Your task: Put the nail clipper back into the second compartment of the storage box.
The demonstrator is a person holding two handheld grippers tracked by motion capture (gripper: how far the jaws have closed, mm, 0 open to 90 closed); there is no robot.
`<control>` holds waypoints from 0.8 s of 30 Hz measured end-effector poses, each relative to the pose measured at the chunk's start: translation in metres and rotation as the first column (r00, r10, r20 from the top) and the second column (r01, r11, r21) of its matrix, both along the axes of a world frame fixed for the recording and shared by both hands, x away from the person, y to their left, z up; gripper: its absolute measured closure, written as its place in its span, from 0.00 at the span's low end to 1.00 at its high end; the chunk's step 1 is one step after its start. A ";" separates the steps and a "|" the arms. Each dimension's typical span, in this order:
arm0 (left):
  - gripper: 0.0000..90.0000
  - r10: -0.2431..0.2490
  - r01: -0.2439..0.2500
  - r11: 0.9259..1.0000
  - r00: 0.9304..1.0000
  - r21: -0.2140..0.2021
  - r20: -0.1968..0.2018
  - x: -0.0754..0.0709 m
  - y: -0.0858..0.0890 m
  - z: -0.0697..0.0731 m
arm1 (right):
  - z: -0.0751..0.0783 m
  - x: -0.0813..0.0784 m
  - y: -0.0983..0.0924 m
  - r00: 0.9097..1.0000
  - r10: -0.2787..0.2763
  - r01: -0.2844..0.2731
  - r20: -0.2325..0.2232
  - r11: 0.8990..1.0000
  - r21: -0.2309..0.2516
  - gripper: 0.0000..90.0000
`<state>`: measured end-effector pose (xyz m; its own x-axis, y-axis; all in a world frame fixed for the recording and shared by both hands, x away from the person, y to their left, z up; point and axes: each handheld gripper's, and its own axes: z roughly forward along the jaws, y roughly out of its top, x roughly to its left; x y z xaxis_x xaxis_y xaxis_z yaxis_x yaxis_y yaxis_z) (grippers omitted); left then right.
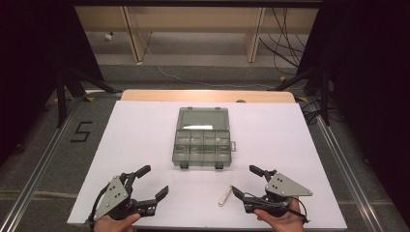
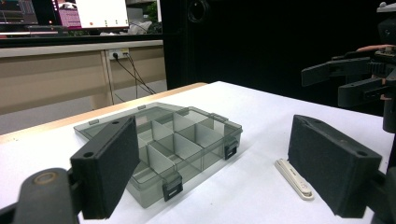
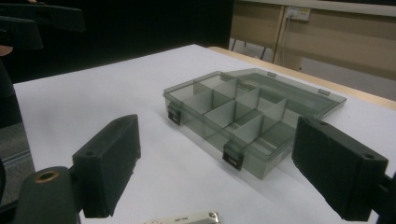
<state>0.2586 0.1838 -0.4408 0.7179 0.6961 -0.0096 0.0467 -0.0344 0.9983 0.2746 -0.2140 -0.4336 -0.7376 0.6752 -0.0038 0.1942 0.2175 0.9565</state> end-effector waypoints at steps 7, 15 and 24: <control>0.18 -0.001 0.001 1.000 1.000 -0.003 0.000 0.000 -0.001 0.000 | -0.001 0.002 0.001 1.000 0.019 -0.019 0.022 1.000 -0.016 0.24; 0.18 -0.002 0.002 1.000 1.000 0.004 -0.002 0.000 0.000 0.000 | -0.004 0.002 0.002 0.996 0.084 -0.086 -0.020 0.987 -0.135 0.49; 0.18 -0.011 0.011 1.000 1.000 -0.010 0.009 0.001 -0.001 -0.001 | -0.008 0.001 0.007 0.983 0.166 -0.180 -0.073 0.946 -0.270 0.91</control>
<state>0.2597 0.1827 -0.4414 0.7254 0.6883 -0.0100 0.0377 -0.0253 0.9990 0.2756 -0.2072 -0.4420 -0.8468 0.5153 -0.1319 0.1752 0.5044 0.8455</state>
